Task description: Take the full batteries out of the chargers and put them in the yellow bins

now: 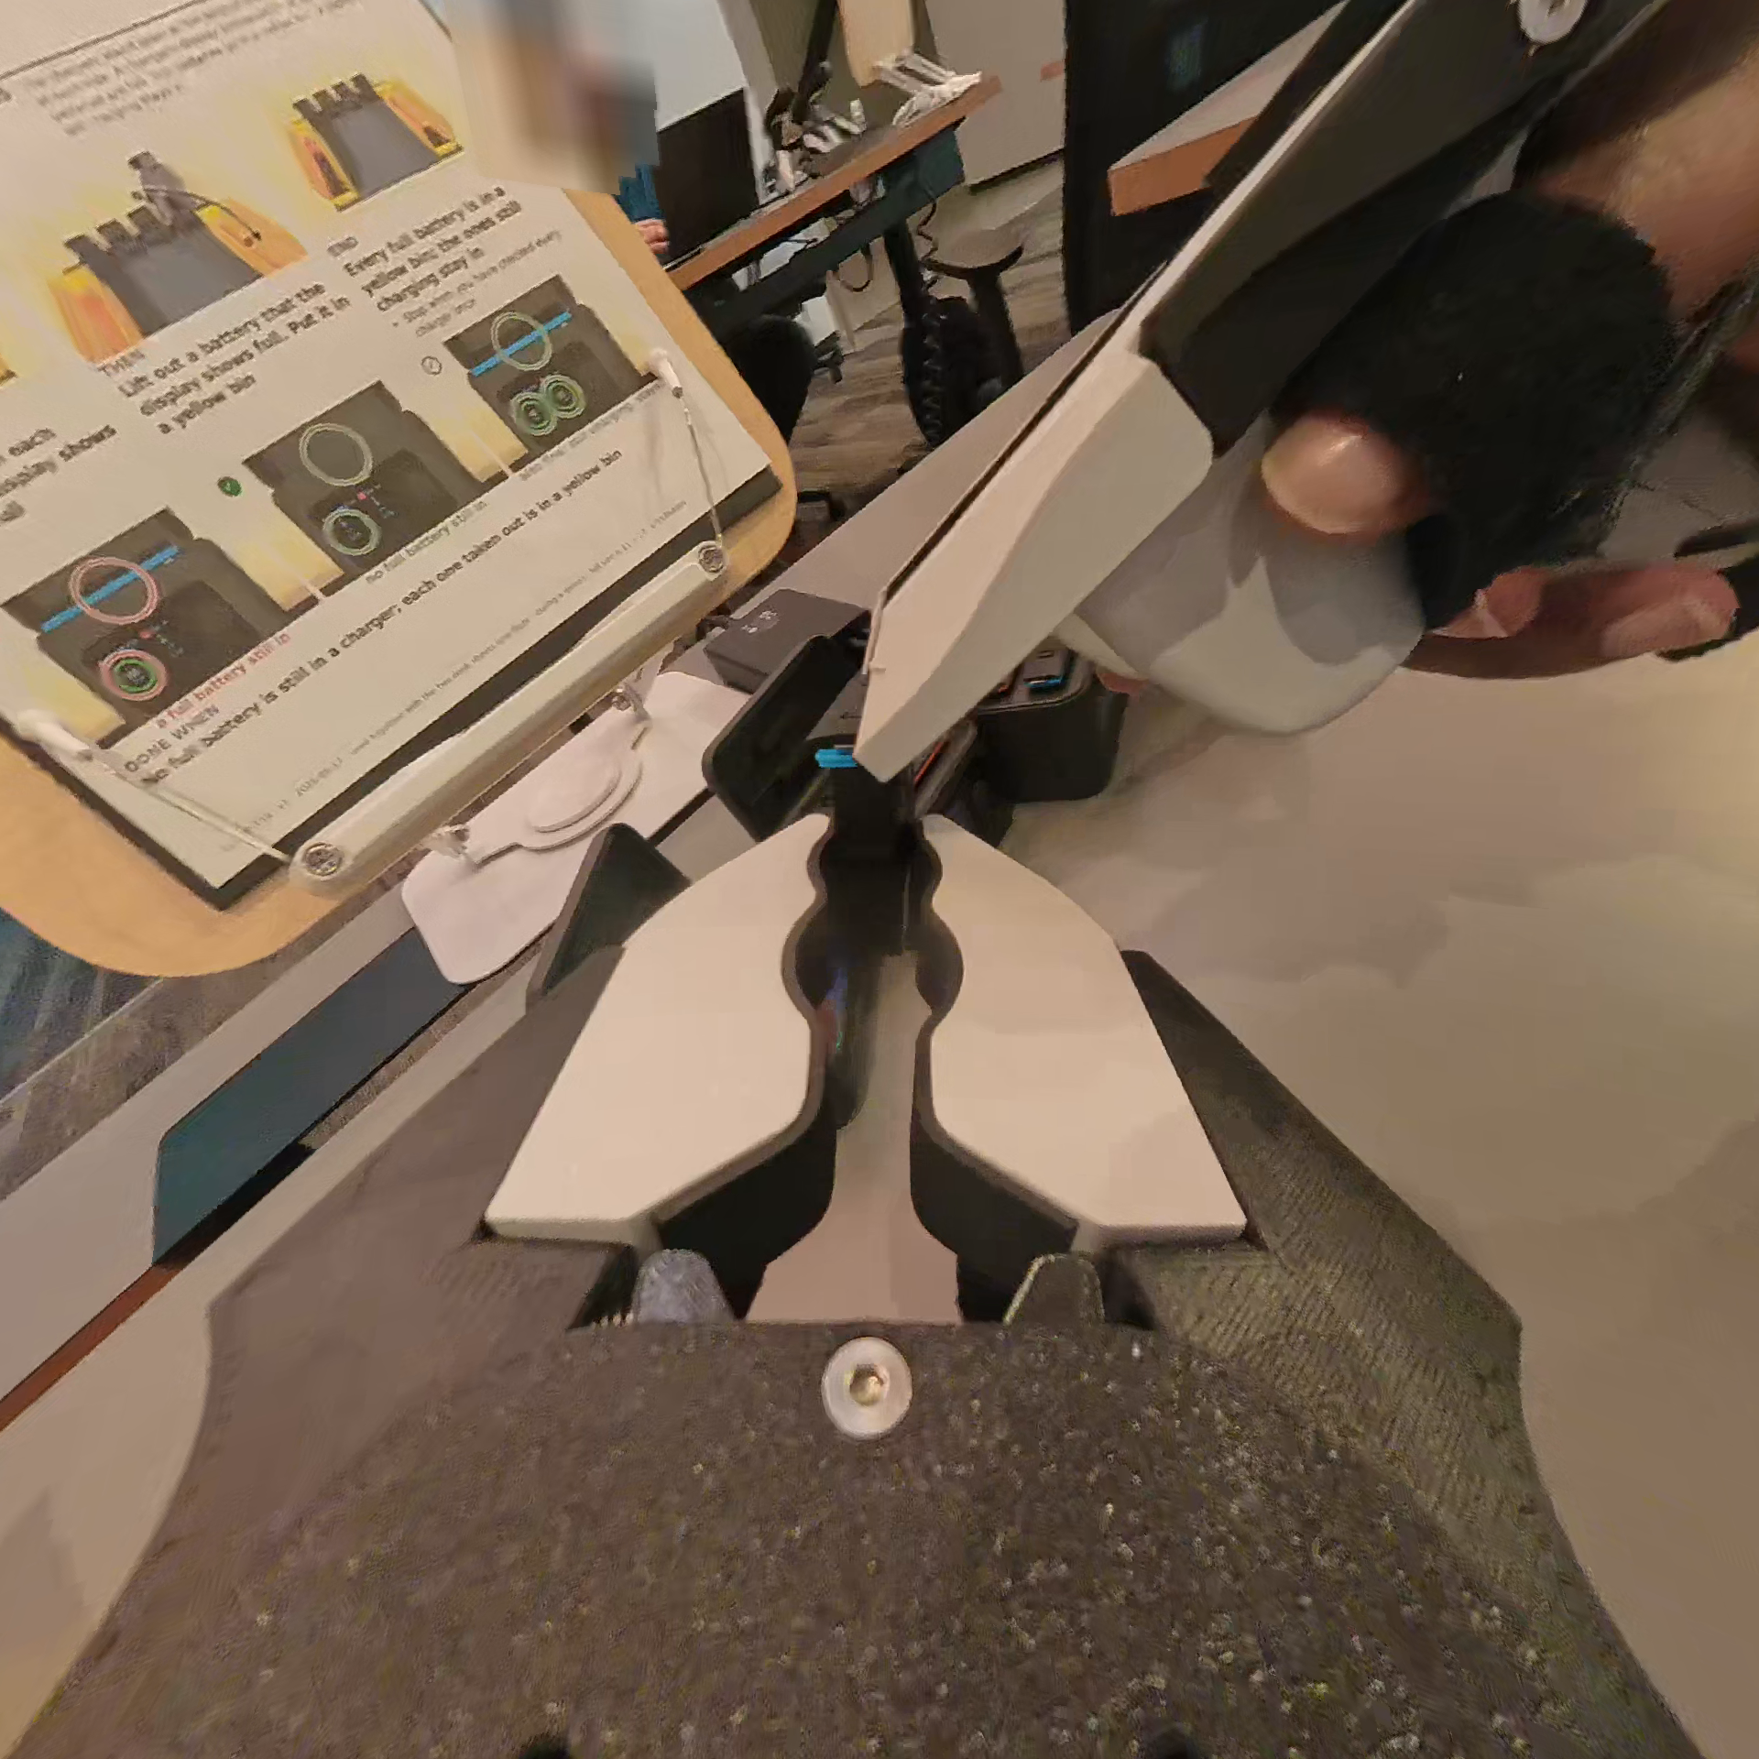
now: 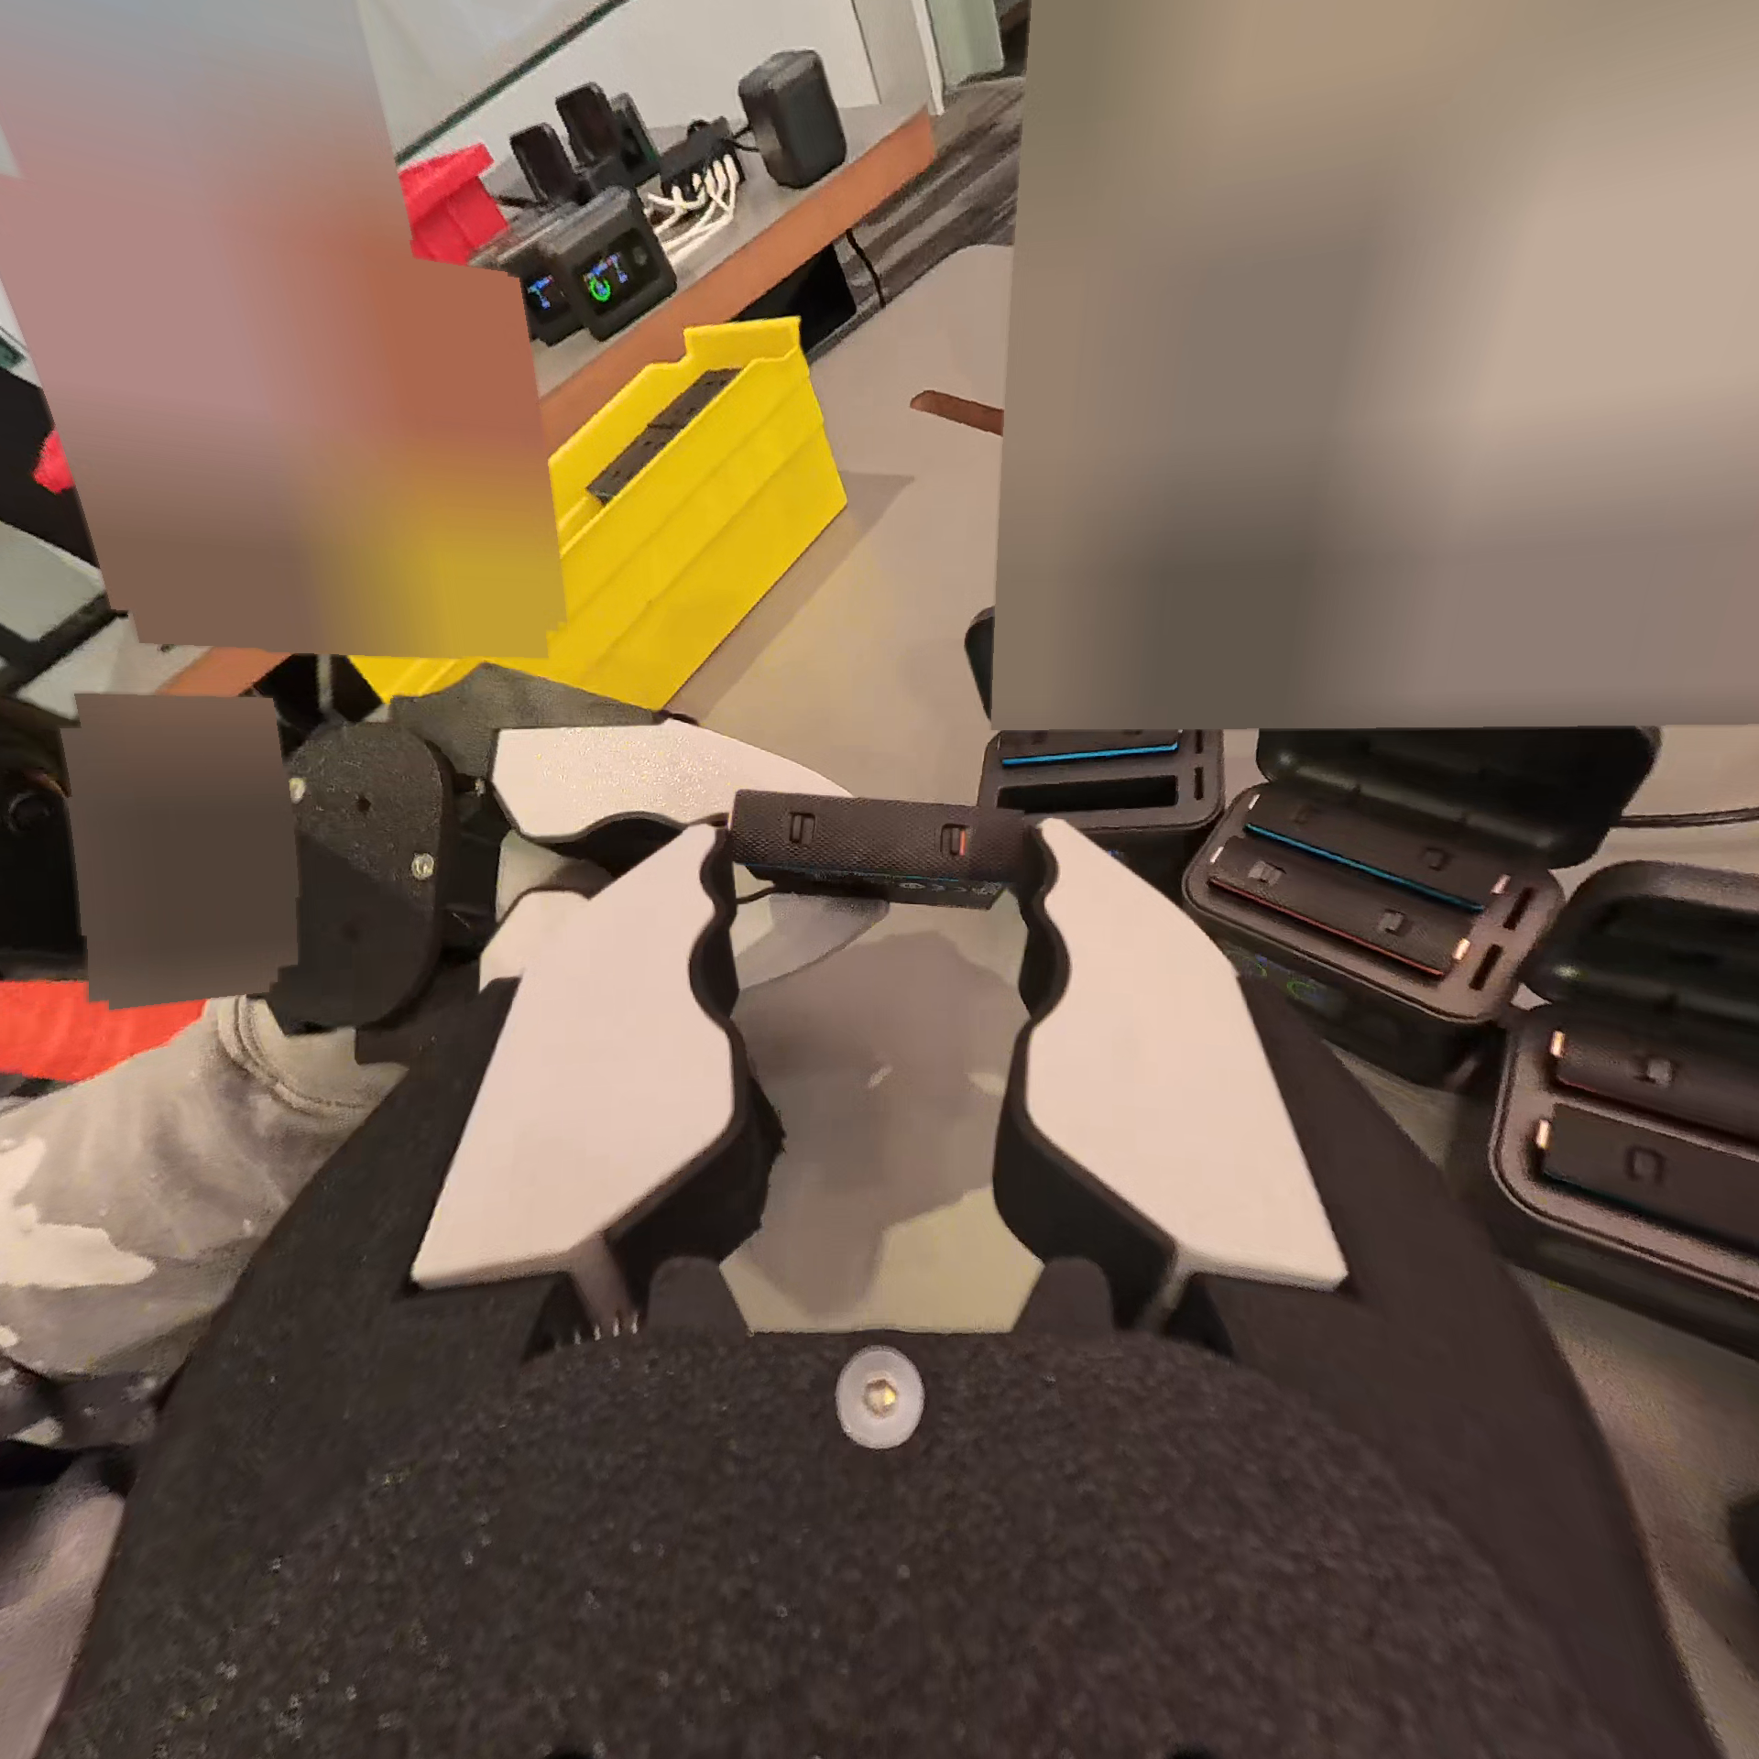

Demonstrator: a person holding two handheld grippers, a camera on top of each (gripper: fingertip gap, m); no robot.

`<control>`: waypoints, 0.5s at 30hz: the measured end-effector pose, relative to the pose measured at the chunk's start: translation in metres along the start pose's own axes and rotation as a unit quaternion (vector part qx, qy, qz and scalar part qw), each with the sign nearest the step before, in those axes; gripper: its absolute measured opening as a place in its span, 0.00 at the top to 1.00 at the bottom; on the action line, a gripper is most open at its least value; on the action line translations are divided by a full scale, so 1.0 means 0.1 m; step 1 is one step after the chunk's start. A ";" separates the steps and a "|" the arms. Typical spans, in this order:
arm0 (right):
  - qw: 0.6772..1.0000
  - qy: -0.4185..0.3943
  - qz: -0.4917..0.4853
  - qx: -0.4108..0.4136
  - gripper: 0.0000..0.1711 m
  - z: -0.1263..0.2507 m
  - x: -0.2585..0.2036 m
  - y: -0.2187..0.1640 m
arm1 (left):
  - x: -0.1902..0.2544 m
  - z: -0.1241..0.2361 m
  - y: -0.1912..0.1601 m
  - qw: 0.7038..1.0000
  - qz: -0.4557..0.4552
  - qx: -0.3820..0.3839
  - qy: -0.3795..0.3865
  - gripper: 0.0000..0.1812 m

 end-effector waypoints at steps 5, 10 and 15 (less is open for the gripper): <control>0.994 0.022 0.102 -0.041 0.68 0.20 -0.10 -0.04 | 0.11 0.10 0.08 0.996 0.000 0.052 -0.079 0.94; 0.944 0.018 0.311 -0.110 0.66 0.46 -0.21 -0.12 | 0.32 0.21 0.11 0.974 0.021 0.090 -0.206 0.94; 0.874 0.031 0.449 -0.180 0.74 0.57 -0.37 -0.37 | 0.58 0.25 0.17 0.952 0.025 0.101 -0.289 0.94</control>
Point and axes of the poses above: each gripper's, where its closed fingertips meet, z back along the fingers, y out of its top, x = y × z across the jaws, the point moved 5 cm from there along z, back along the fingers, and after that the axes turned 1 degree about -z, right-handed, at the moved point
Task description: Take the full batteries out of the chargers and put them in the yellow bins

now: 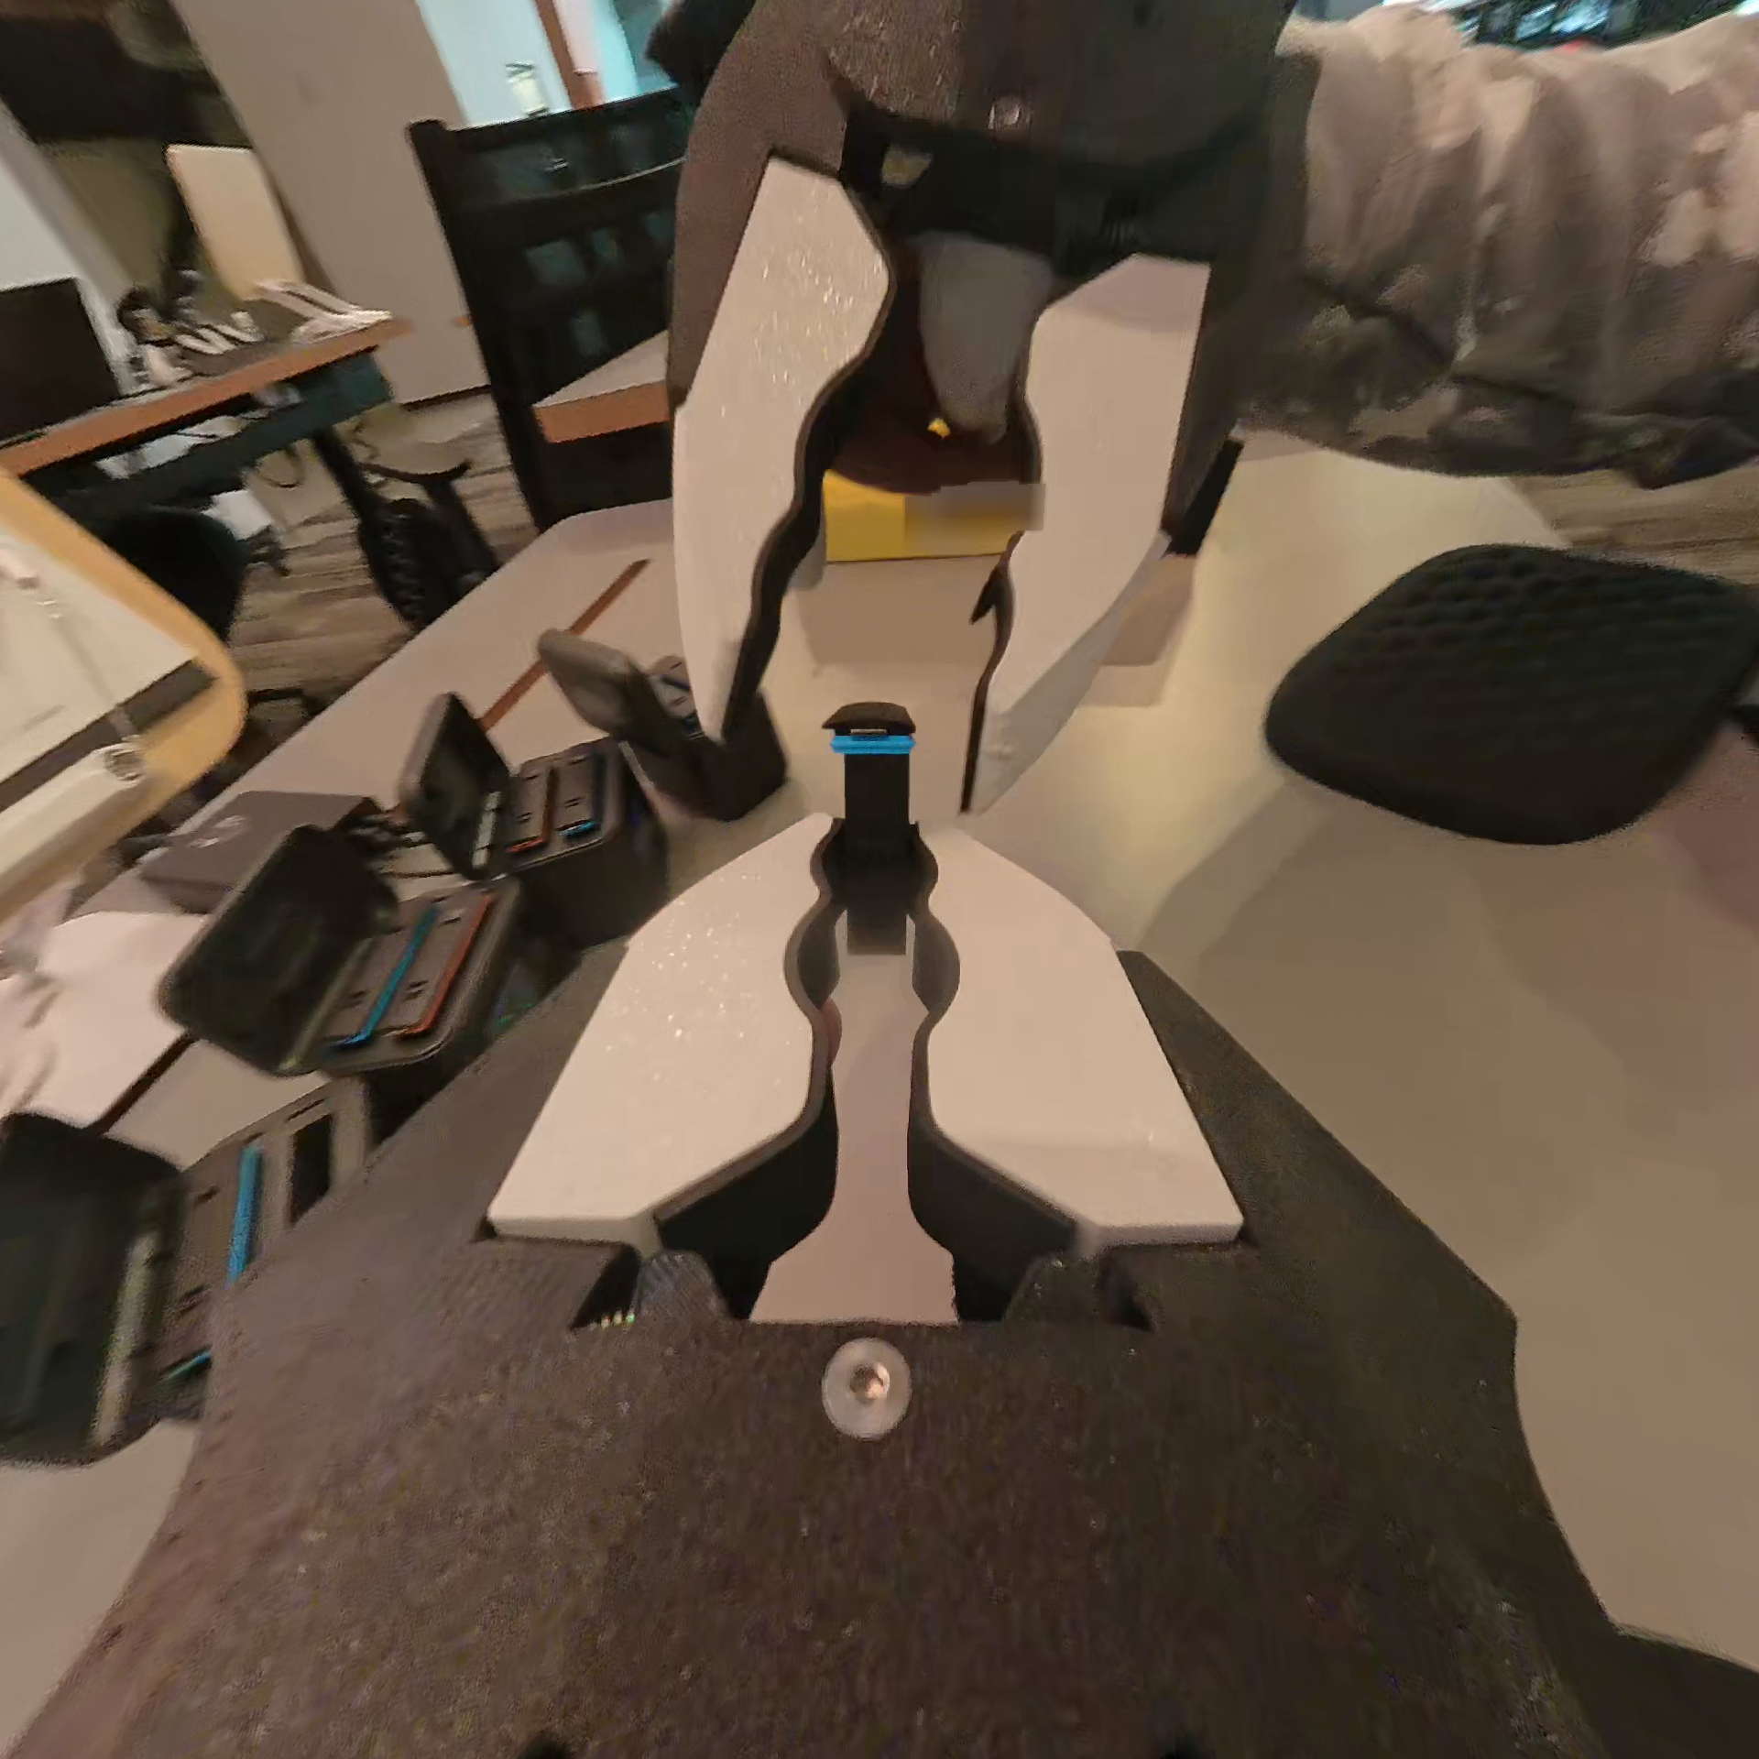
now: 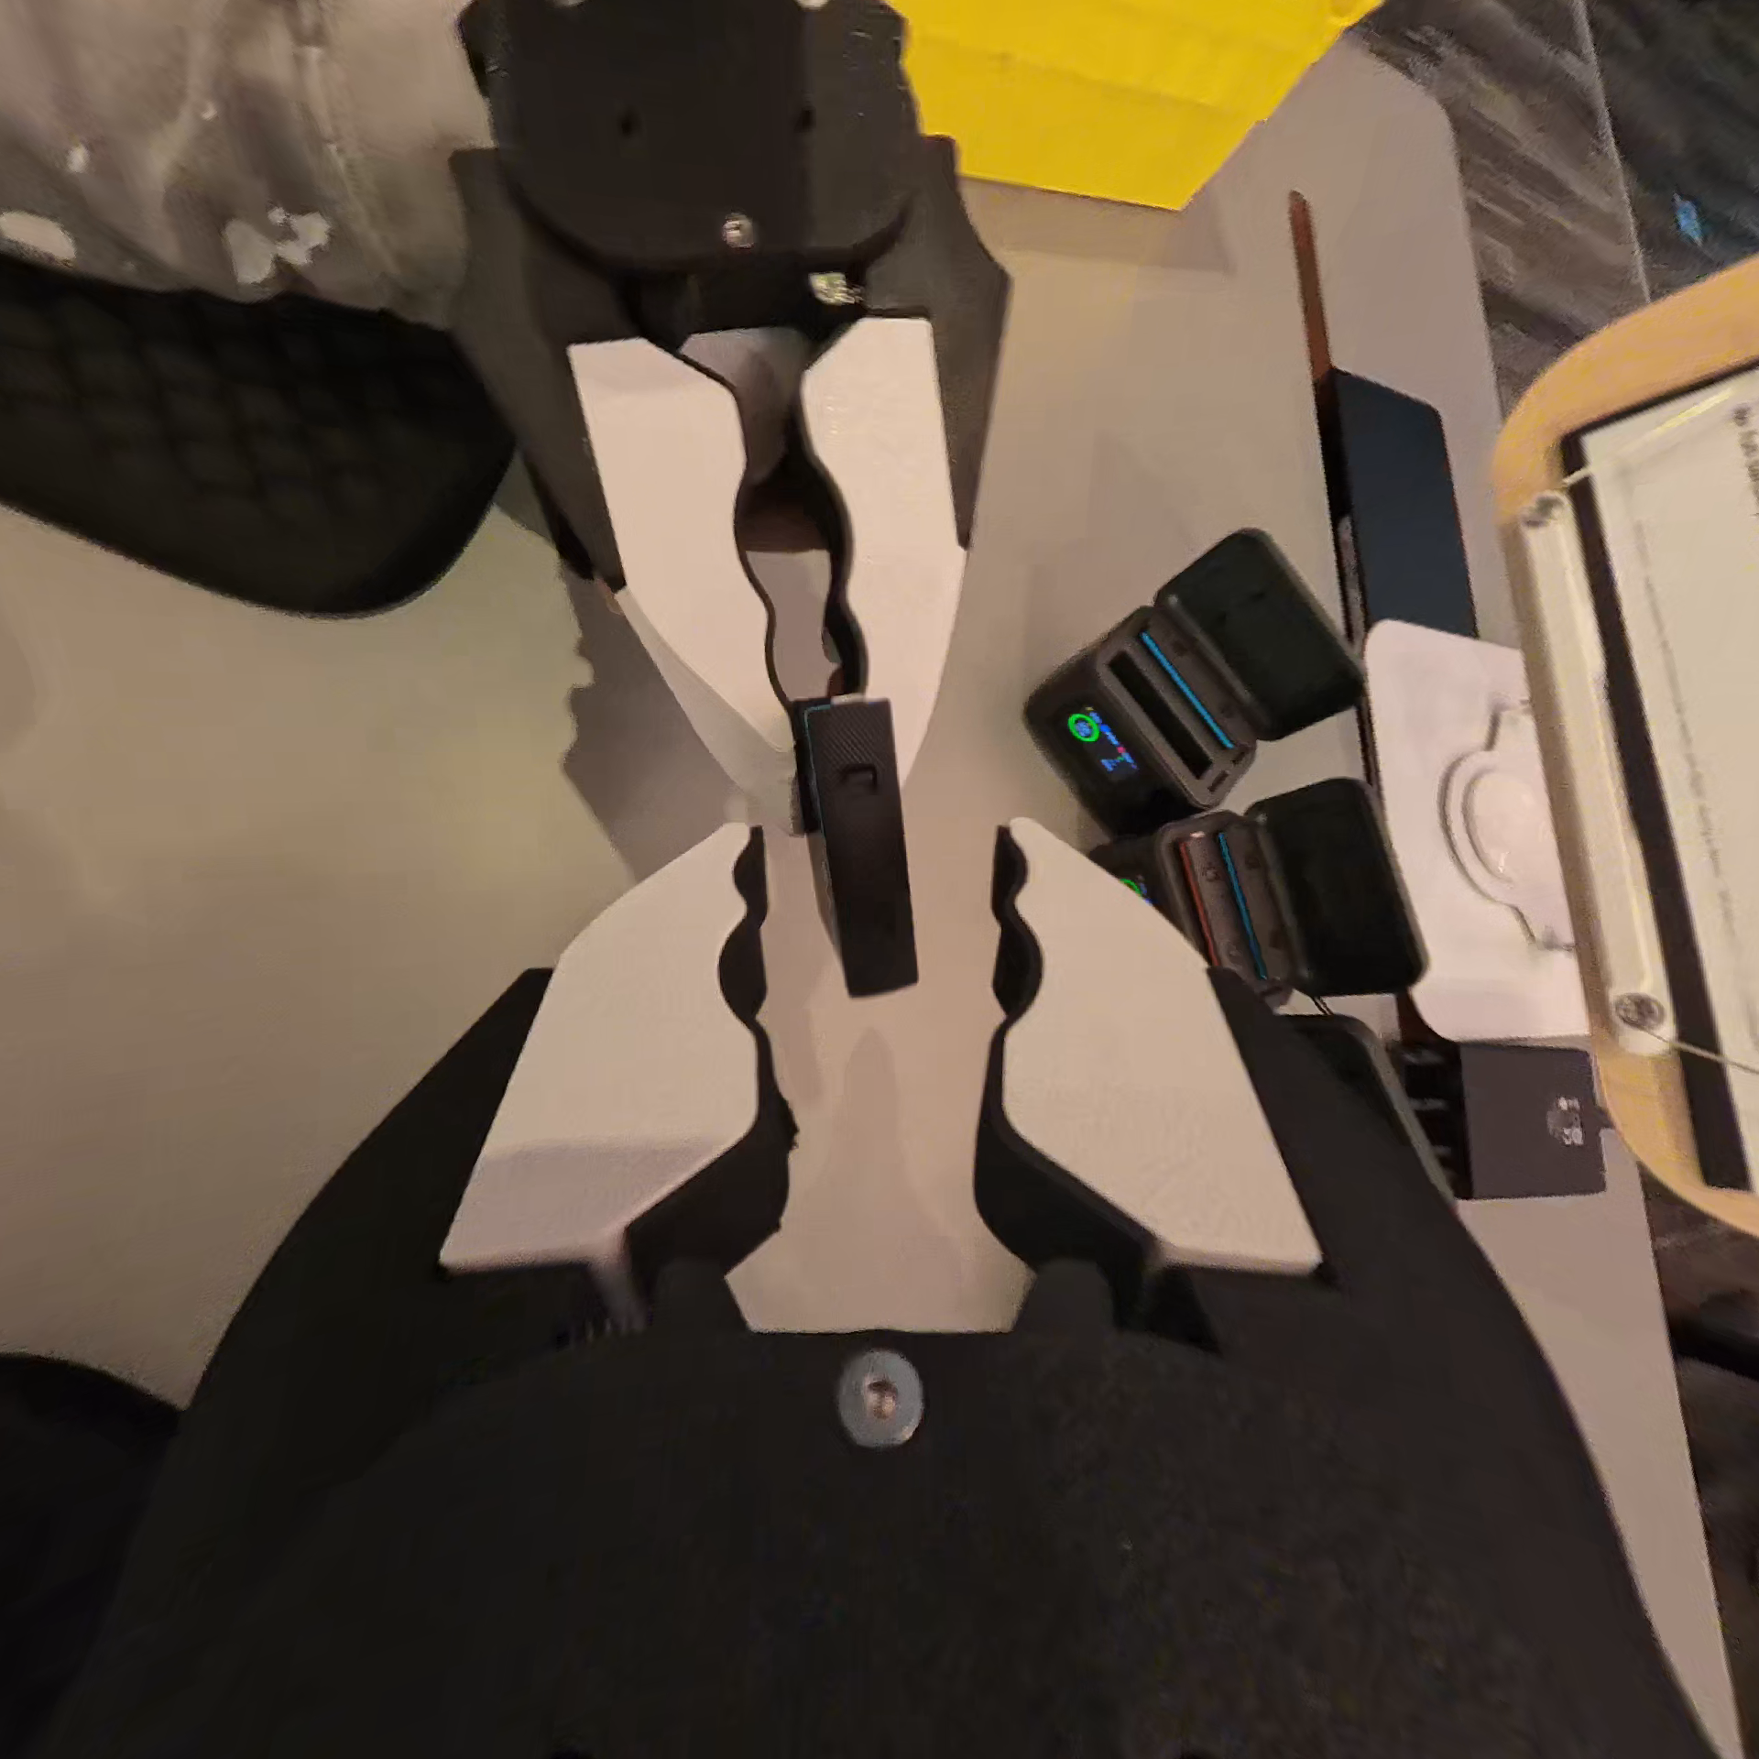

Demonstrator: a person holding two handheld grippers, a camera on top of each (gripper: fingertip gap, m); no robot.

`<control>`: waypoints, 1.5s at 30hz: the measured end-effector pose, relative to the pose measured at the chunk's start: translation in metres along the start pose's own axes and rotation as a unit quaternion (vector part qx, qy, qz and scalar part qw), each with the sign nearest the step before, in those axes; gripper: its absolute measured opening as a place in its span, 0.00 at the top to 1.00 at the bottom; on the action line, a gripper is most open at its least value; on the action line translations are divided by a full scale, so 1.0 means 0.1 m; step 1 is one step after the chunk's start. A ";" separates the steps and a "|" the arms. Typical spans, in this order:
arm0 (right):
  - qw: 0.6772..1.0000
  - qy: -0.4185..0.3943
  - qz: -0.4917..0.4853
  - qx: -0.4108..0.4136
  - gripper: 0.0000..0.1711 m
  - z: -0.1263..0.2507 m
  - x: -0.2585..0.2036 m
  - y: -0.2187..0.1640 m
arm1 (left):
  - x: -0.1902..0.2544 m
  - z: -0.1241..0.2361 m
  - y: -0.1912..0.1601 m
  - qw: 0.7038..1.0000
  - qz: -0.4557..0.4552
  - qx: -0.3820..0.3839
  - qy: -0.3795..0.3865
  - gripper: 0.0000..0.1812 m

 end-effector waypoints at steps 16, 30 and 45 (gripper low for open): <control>0.996 -0.055 0.018 -0.066 0.92 0.70 0.24 -0.40 | -0.28 -0.02 -0.30 0.991 0.045 -0.072 0.106 0.83; 0.937 -0.183 -0.101 -0.280 0.92 2.68 0.87 -1.74 | -1.03 0.47 -0.84 0.903 0.181 -0.169 0.351 0.60; 0.902 0.057 -0.157 -0.397 0.91 2.43 -0.14 -3.00 | -1.30 0.41 -1.15 0.867 0.173 -0.254 0.393 0.72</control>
Point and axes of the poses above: each gripper's, where its closed fingertips meet, z back along the fingers, y out of its top, x = y × z across the jaws, the point moved 5 cm from there along z, back along the fingers, and after that the axes turned 1 degree about -z, right-handed, at the moved point
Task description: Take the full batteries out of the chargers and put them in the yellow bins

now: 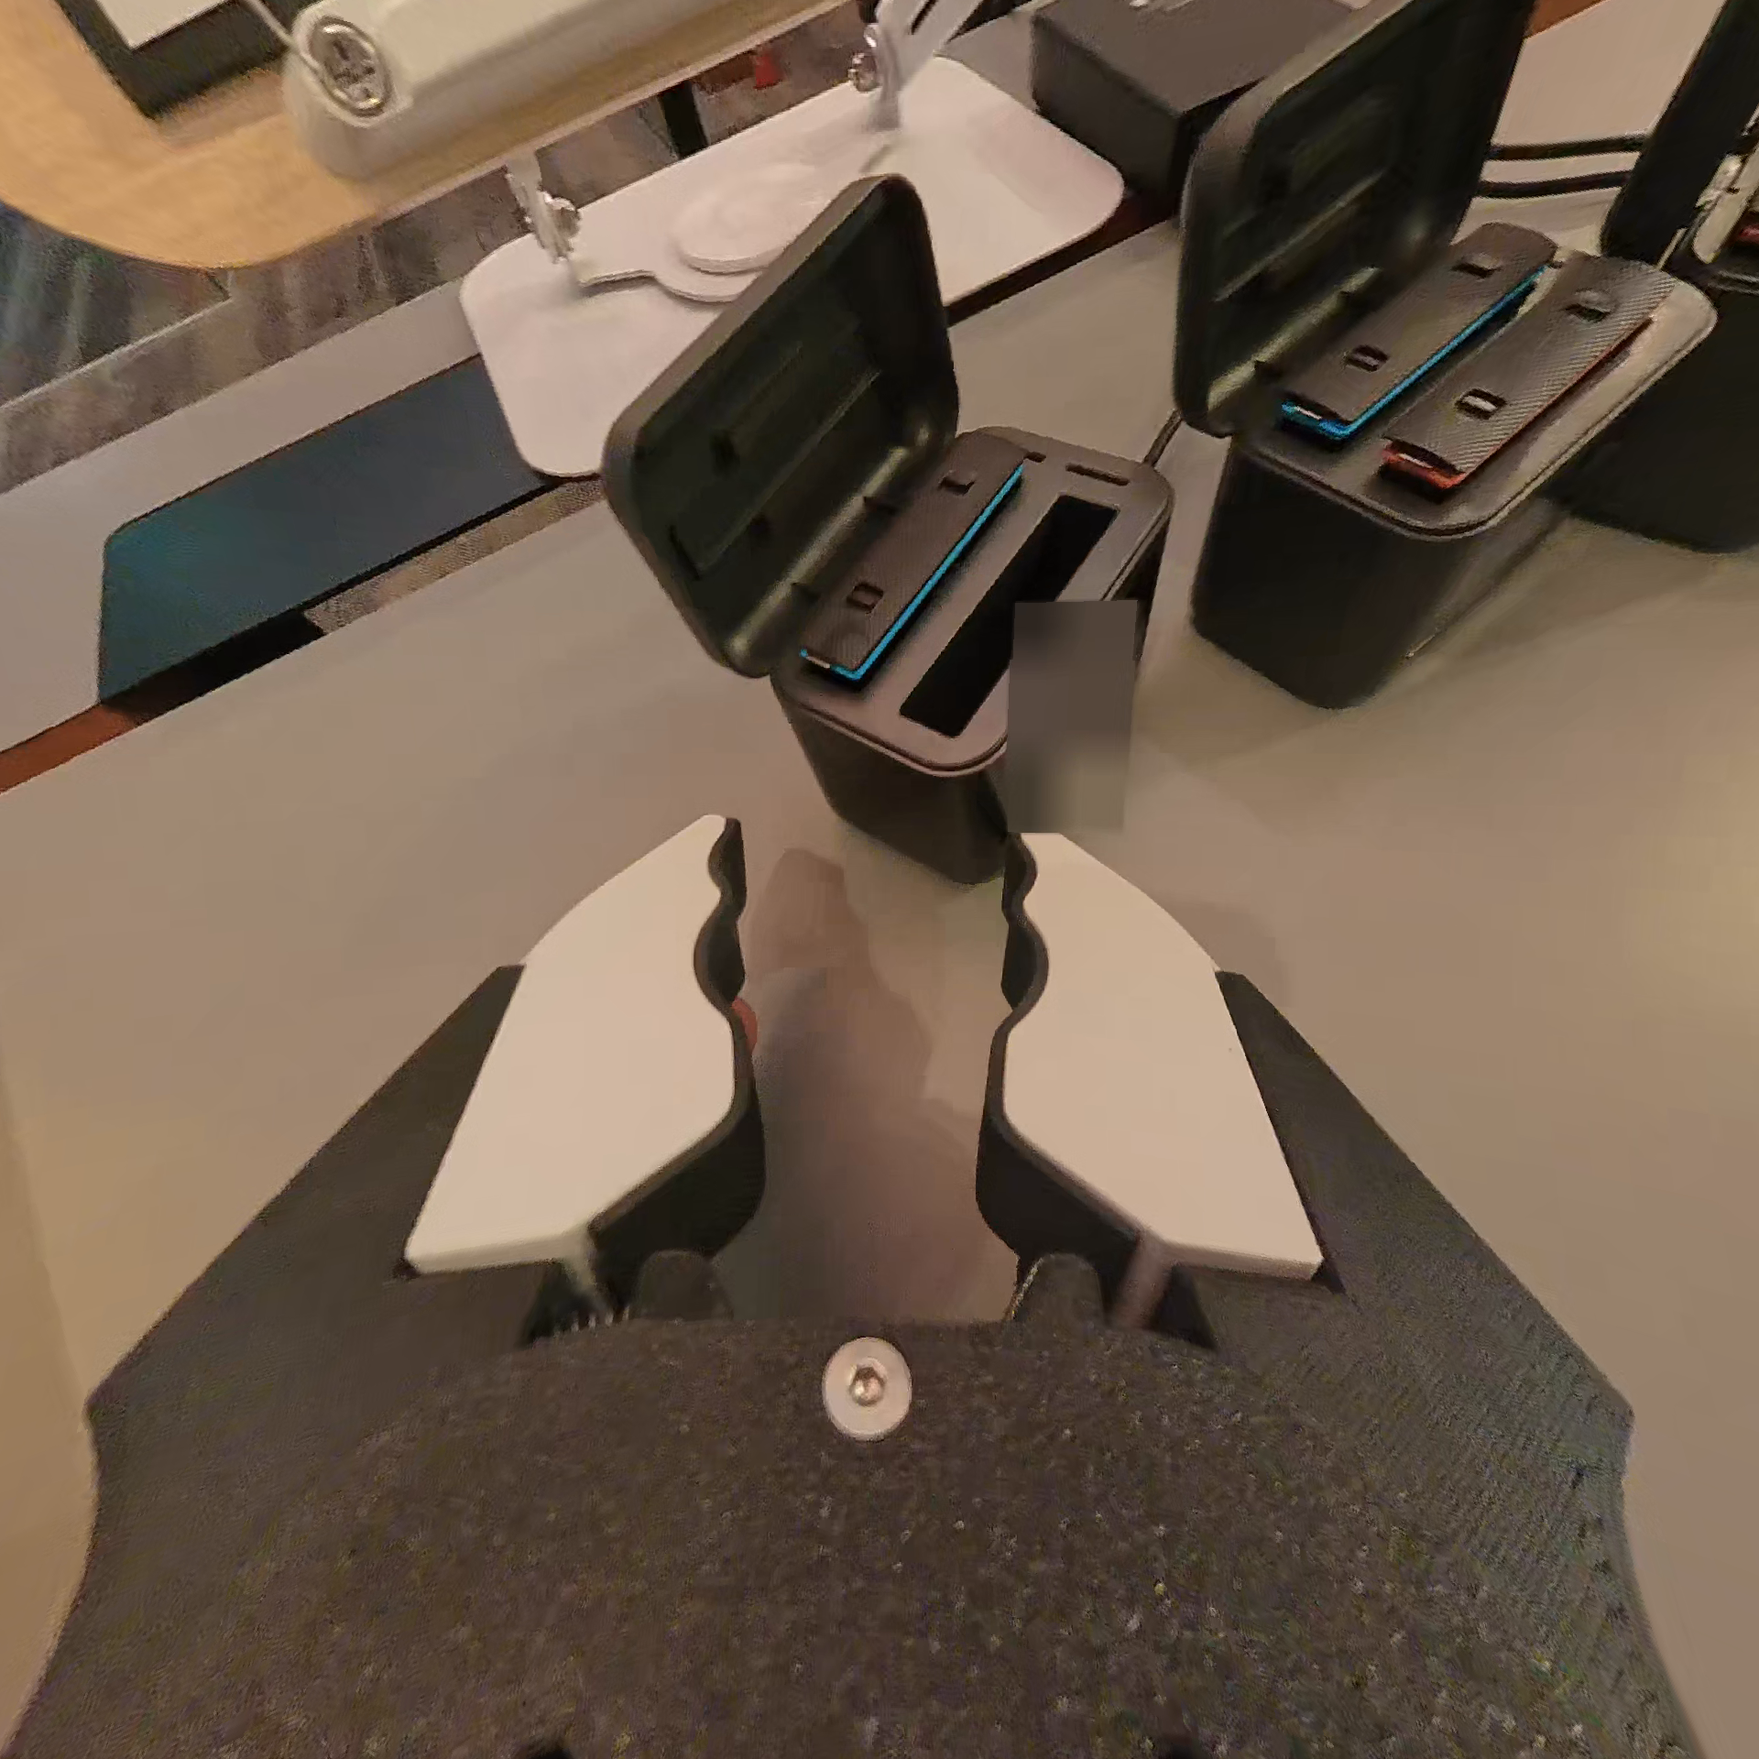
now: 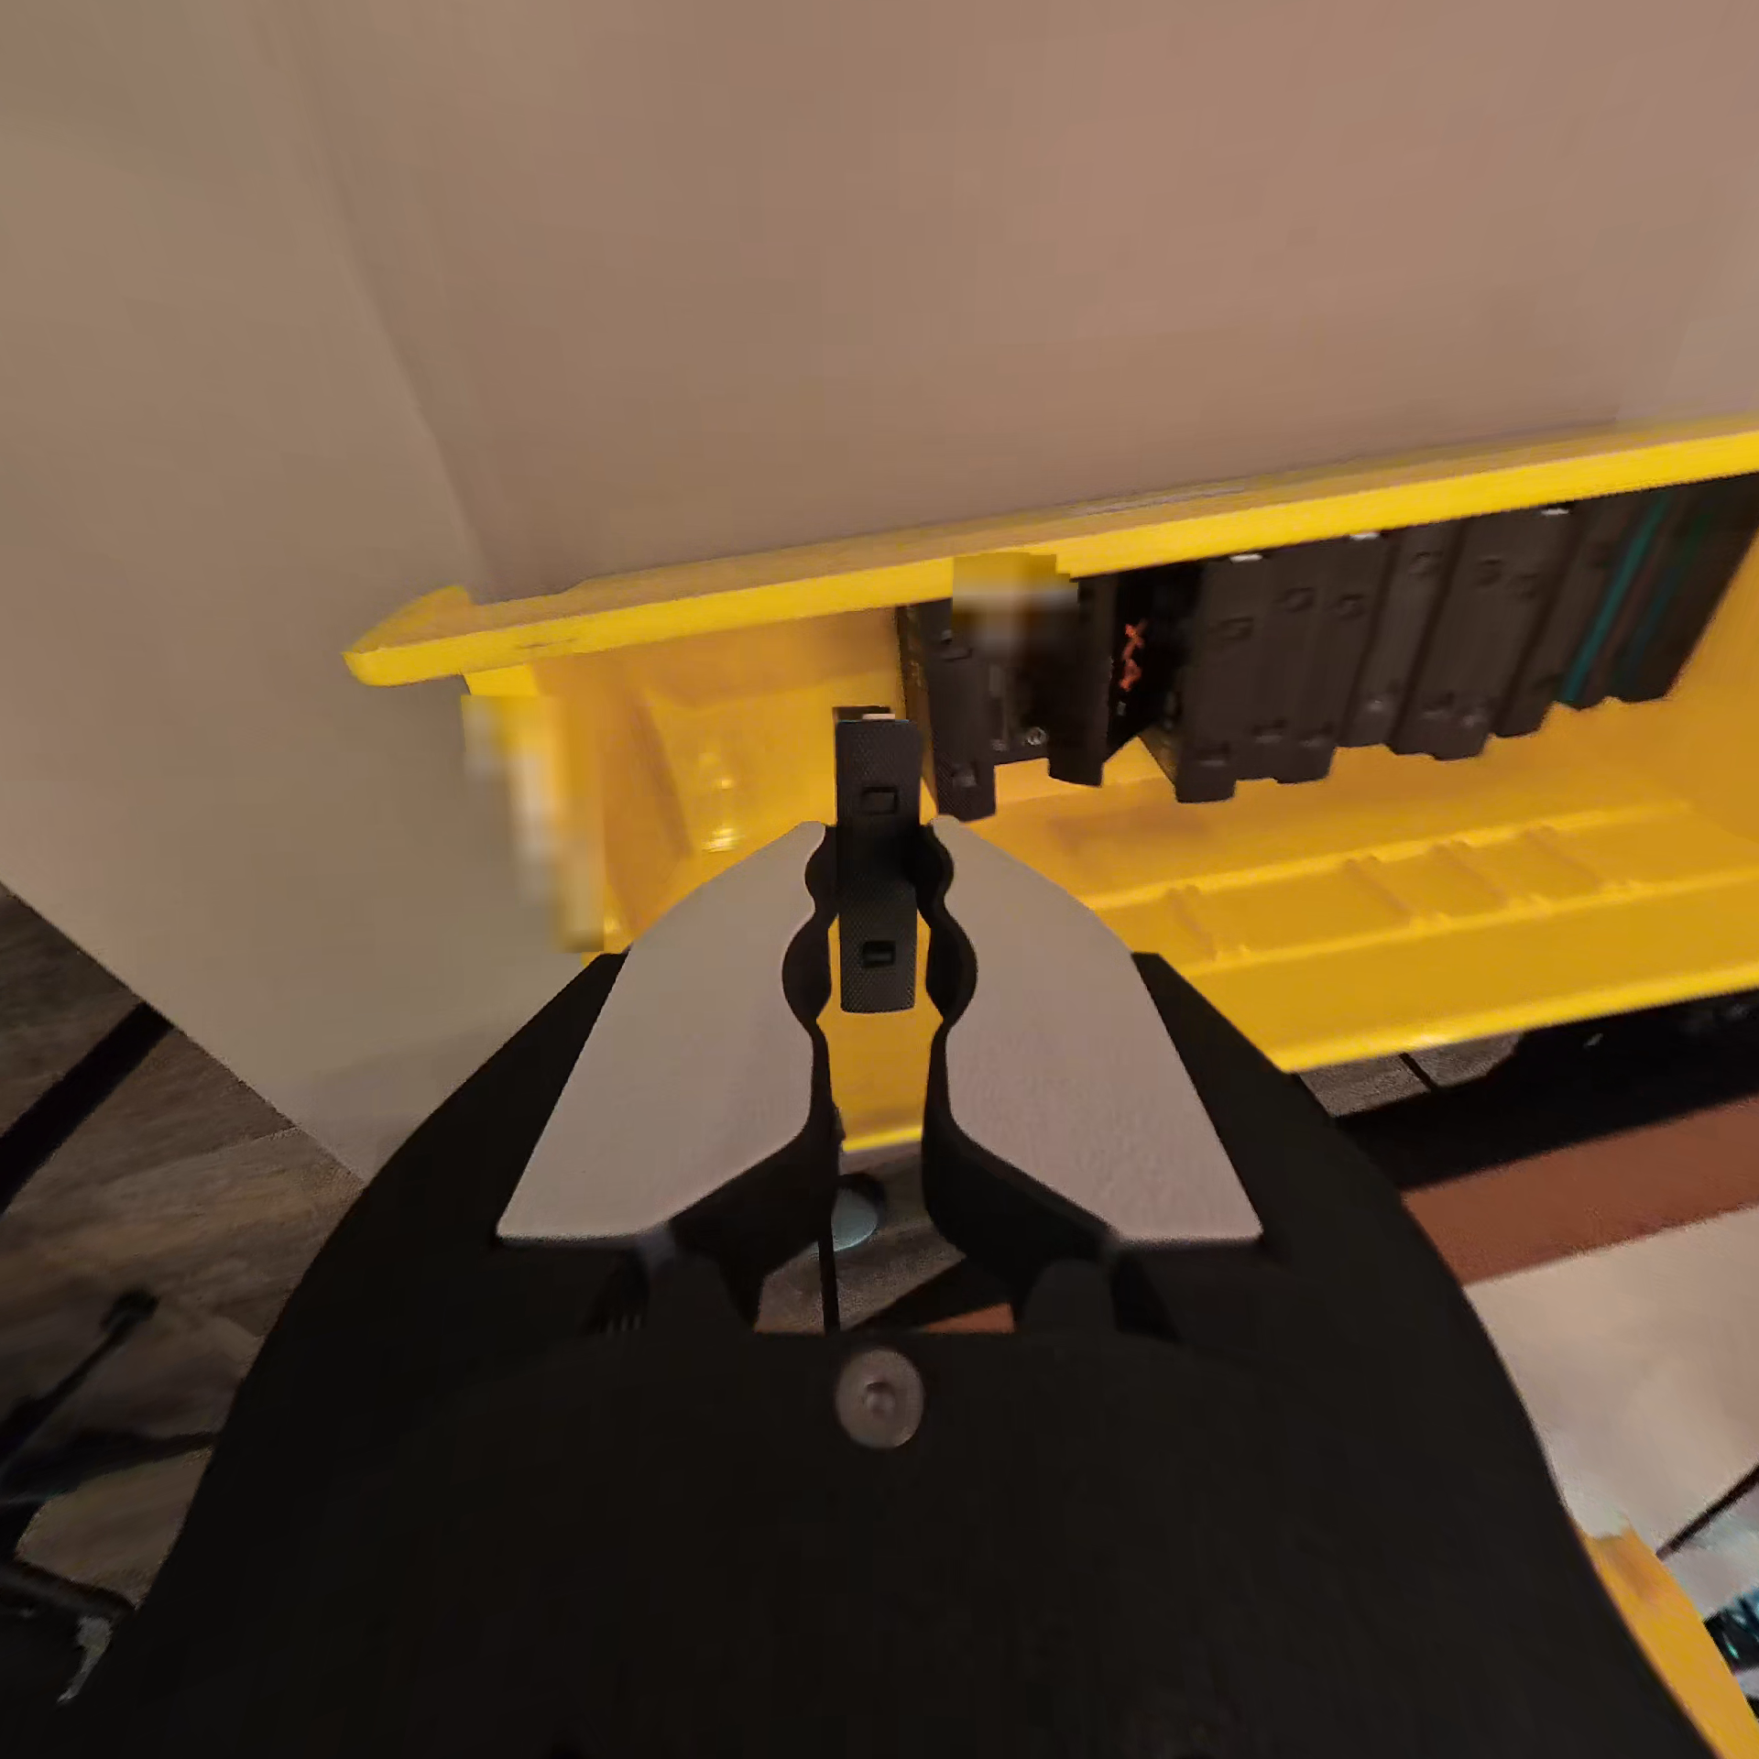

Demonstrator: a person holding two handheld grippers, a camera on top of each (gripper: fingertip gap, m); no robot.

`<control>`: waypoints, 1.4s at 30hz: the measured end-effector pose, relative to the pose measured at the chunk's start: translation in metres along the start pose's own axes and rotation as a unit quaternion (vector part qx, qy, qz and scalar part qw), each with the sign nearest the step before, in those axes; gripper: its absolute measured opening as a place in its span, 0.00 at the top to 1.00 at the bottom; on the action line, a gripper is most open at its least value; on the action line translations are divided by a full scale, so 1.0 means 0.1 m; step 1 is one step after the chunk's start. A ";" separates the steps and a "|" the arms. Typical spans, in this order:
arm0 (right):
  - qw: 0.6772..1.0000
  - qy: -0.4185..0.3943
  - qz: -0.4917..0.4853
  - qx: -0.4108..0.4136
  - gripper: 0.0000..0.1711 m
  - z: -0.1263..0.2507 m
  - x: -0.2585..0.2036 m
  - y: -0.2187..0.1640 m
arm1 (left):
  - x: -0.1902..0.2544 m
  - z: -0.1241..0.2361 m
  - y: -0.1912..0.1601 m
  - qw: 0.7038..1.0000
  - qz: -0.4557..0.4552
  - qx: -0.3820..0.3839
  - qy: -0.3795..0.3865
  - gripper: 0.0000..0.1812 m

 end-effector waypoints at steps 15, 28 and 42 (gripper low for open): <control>0.999 -0.035 0.026 -0.010 0.90 -0.32 0.09 0.05 | 0.02 0.08 -0.05 0.999 -0.038 0.004 0.025 0.73; 0.997 -0.077 -0.004 -0.002 0.85 -0.19 0.16 0.00 | 0.06 0.06 -0.07 0.999 -0.050 -0.007 0.017 0.71; 0.910 -0.205 -0.089 0.350 0.80 0.88 0.29 1.69 | 0.09 -0.06 -0.03 0.999 -0.037 -0.024 -0.017 0.63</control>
Point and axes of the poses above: each gripper's, where its closed fingertips meet, z back along the fingers, y out of its top, x = y × z across the jaws, the point moved 5 cm from there along z, back along the fingers, and after that the axes turned 1 degree about -z, right-handed, at the moved point
